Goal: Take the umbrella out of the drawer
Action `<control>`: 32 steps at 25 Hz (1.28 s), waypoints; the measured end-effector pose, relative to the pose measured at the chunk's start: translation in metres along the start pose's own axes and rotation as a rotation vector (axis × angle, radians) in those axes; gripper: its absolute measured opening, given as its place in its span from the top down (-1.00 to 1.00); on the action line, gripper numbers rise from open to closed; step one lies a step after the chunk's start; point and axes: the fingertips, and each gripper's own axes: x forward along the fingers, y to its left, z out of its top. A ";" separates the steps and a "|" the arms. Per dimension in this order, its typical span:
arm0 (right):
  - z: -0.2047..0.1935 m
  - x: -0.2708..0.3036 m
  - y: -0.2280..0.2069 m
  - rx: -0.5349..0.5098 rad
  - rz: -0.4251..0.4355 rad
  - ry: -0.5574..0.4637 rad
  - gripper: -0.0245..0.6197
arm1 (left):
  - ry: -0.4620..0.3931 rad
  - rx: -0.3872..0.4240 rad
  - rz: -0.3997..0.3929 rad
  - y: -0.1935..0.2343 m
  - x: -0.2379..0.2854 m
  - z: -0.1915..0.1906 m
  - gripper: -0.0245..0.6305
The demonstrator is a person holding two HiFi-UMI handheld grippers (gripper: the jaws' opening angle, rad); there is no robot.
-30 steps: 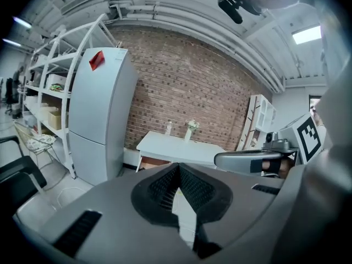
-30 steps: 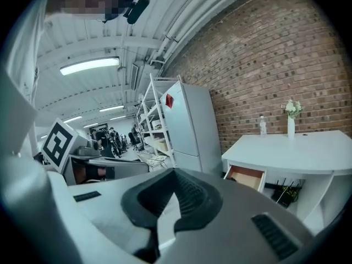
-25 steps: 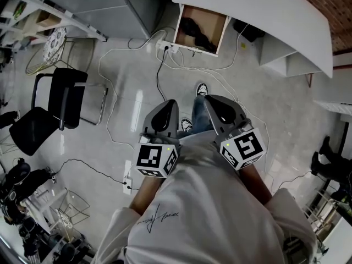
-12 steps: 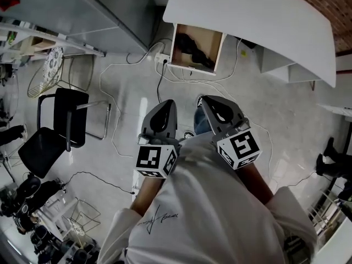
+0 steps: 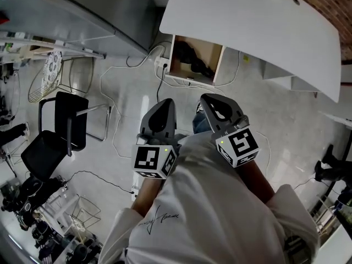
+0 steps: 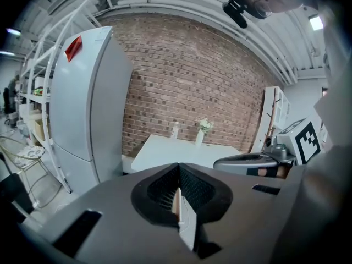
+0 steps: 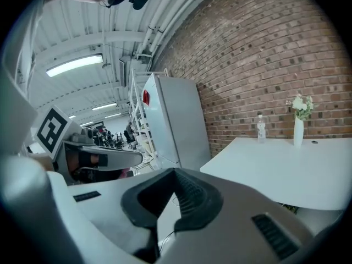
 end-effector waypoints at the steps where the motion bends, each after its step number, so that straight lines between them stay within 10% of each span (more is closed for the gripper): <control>1: 0.001 0.003 -0.006 -0.002 0.005 0.002 0.88 | -0.004 -0.004 0.004 0.000 0.004 0.003 0.87; 32: 0.008 0.094 -0.069 -0.071 -0.068 0.105 0.88 | 0.000 -0.074 0.139 0.070 0.060 0.001 0.87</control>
